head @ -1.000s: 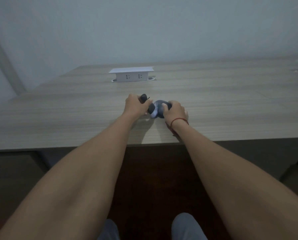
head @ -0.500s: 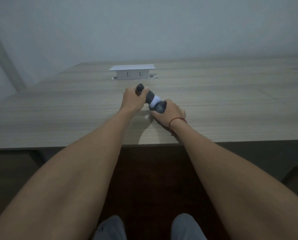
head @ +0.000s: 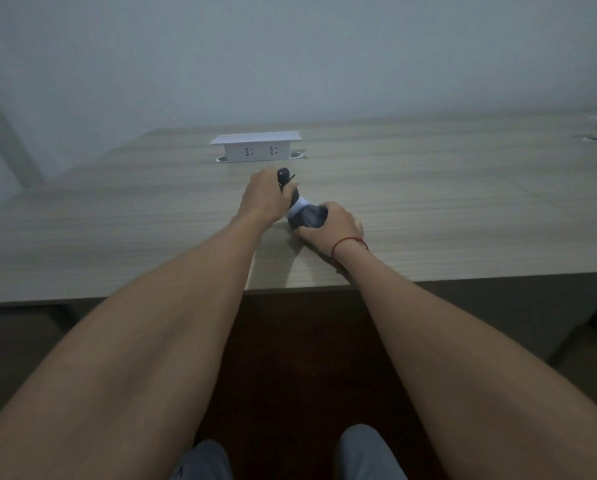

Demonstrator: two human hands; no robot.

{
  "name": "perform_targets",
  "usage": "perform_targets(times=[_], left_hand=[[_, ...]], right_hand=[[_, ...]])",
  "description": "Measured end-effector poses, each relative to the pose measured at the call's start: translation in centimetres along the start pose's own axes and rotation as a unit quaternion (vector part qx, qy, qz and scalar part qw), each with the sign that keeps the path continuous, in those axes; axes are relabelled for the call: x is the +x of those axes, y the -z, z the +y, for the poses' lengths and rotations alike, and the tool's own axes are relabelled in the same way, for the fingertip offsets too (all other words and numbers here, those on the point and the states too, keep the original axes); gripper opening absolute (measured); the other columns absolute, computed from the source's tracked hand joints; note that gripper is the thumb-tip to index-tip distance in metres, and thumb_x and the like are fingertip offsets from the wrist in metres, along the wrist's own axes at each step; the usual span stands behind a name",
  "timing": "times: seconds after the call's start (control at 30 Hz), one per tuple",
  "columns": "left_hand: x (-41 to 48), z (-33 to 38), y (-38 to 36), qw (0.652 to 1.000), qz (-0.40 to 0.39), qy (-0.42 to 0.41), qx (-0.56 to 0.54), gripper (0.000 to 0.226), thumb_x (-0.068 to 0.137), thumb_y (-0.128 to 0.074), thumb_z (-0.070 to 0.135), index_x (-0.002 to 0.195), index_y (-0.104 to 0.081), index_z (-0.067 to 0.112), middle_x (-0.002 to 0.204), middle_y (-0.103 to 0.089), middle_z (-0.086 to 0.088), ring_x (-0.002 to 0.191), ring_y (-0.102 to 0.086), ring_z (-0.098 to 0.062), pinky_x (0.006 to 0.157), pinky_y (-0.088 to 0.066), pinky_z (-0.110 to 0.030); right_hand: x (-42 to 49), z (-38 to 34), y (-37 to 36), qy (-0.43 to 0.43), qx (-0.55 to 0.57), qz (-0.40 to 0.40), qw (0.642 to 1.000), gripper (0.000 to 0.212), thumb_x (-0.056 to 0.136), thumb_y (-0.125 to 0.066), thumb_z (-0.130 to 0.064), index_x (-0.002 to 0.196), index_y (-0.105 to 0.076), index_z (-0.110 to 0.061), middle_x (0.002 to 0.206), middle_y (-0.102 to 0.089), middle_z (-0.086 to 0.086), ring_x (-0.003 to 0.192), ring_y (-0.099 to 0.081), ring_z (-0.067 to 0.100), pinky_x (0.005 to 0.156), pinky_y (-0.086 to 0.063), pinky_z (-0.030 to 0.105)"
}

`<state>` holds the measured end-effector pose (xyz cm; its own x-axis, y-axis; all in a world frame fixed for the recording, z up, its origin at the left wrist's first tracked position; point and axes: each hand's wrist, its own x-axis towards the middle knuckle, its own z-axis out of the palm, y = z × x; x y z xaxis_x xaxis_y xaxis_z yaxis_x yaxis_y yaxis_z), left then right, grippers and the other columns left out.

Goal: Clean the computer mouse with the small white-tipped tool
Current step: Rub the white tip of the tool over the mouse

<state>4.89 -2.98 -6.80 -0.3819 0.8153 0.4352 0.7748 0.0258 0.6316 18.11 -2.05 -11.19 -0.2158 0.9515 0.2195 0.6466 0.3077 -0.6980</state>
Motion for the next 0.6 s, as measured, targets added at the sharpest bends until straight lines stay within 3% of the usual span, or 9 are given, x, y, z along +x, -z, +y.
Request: perform_targets(times=[0.1,0.23,0.37,0.5,0.6], left_hand=[[-0.4,0.4,0.5,0.998,-0.018,-0.007,-0.067,0.027,0.089,-0.064,0.027,0.091,-0.066,0.000,0.089,-0.066,-0.014,0.084,-0.063,-0.028,0.079,-0.056,-0.038],[-1.1,-1.4,-0.1,0.998,0.011,0.055,0.000,0.028,0.090,-0.061,0.029,0.098,-0.066,0.002,0.099,-0.067,-0.018,0.092,-0.064,-0.033,0.082,-0.053,-0.037],[-2.3,-2.9,-0.8,0.988,0.024,0.089,-0.121,0.027,0.087,-0.065,0.032,0.093,-0.068,0.006,0.094,-0.070,-0.016,0.088,-0.068,-0.029,0.082,-0.058,-0.042],[-2.8,-2.6,-1.0,0.993,0.060,0.065,-0.083,0.033,0.089,-0.062,0.032,0.092,-0.068,0.000,0.088,-0.067,-0.013,0.080,-0.062,-0.024,0.072,-0.051,-0.031],[-2.1,-1.1,-0.3,0.990,0.088,0.037,-0.106,0.031,0.090,-0.061,0.030,0.088,-0.068,0.000,0.082,-0.065,-0.011,0.075,-0.058,-0.021,0.068,-0.046,-0.027]], right_hand=[[0.0,0.1,-0.1,0.001,0.021,0.006,1.000,0.049,0.074,-0.072,-0.040,0.116,-0.055,-0.021,0.095,-0.054,-0.004,0.097,-0.055,0.019,0.099,-0.043,0.043],[0.1,0.2,-0.1,-0.012,0.037,-0.011,0.999,0.057,0.071,-0.074,-0.040,0.120,-0.054,-0.020,0.114,-0.061,0.002,0.110,-0.055,0.024,0.102,-0.042,0.046],[1.0,0.7,0.5,-0.021,0.061,-0.015,0.998,0.058,0.065,-0.079,-0.040,0.116,-0.056,-0.023,0.114,-0.061,0.002,0.106,-0.056,0.024,0.094,-0.049,0.044],[1.7,1.0,0.8,-0.010,0.051,-0.068,0.996,0.069,0.066,-0.082,-0.041,0.126,-0.053,-0.022,0.124,-0.057,0.001,0.115,-0.052,0.024,0.098,-0.046,0.043],[1.9,1.2,0.6,-0.007,0.053,-0.070,0.996,0.074,0.061,-0.084,-0.044,0.125,-0.053,-0.022,0.118,-0.058,-0.001,0.112,-0.054,0.023,0.097,-0.046,0.042]])
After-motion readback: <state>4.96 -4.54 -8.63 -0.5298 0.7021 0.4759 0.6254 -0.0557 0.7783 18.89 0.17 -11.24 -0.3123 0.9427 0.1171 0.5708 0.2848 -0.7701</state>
